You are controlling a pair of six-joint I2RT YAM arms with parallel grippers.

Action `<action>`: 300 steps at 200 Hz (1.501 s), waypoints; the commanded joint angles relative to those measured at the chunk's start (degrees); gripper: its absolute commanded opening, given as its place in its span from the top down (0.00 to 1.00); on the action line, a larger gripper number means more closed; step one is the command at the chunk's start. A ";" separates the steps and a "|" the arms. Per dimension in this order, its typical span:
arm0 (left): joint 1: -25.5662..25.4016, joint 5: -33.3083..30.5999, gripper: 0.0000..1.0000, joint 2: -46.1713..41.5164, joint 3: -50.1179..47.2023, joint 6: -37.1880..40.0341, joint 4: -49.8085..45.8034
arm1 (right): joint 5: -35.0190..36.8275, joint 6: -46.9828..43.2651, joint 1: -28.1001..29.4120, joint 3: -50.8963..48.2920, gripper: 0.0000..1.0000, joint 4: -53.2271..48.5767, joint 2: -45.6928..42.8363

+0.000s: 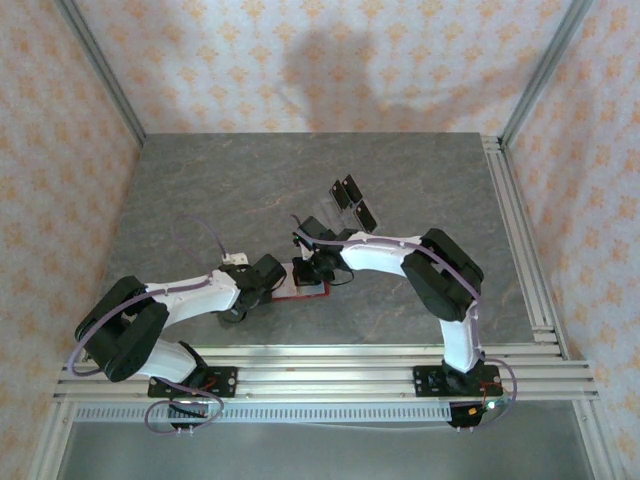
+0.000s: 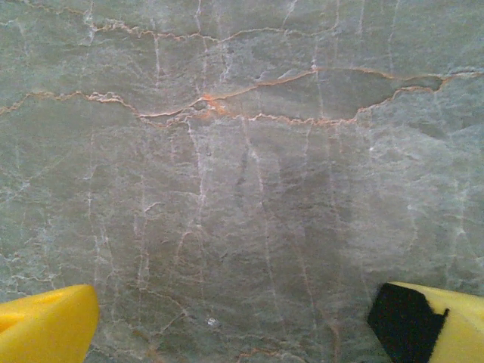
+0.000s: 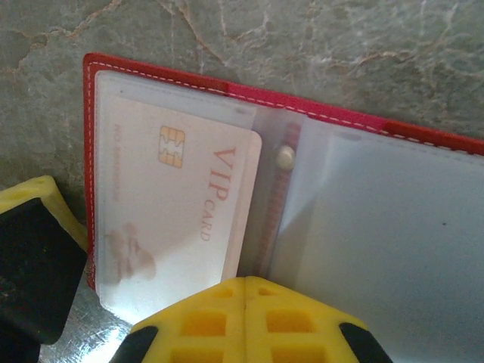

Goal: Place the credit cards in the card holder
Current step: Insert the credit card into the card slot, then close the card holder at the center of the table.

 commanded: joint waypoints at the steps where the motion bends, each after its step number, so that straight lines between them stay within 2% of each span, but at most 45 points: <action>1: -0.10 4.69 0.00 3.29 -0.66 0.88 7.18 | -2.10 1.78 0.69 2.07 1.00 2.28 1.24; 54: -0.19 4.79 0.00 2.63 -0.66 0.74 6.66 | -4.79 3.61 1.12 3.18 1.00 4.37 2.43; 85: -0.14 3.50 0.00 1.05 0.15 0.66 4.11 | -3.26 2.85 1.13 2.44 1.00 3.51 0.44; 119: -0.02 -0.84 0.00 -4.59 1.36 -1.11 -2.90 | -0.02 1.91 -0.63 -0.76 0.80 2.39 -4.90; 153: 0.68 -1.27 0.00 -10.04 2.14 -0.21 -4.44 | 1.98 -0.86 -2.75 -3.83 0.78 0.39 -7.20; 168: 1.40 1.00 0.00 -11.28 2.11 1.90 -1.63 | 2.18 -1.44 -3.39 -5.28 0.78 0.61 -6.83; 189: 3.62 9.02 0.00 -12.45 0.61 5.29 5.89 | 2.54 -1.33 -3.88 -7.85 0.79 2.48 -6.45; 213: 6.82 16.62 0.00 -12.67 -2.38 5.43 14.05 | 2.78 -1.04 -4.13 -10.32 0.81 4.28 -5.96; 244: 9.40 21.80 0.00 -13.22 -6.36 4.88 22.15 | 2.49 -0.23 -4.15 -13.12 0.84 6.07 -6.47; 300: 9.70 26.55 0.00 -11.34 -8.81 4.70 32.59 | 1.94 0.93 -4.14 -15.66 0.84 8.43 -6.71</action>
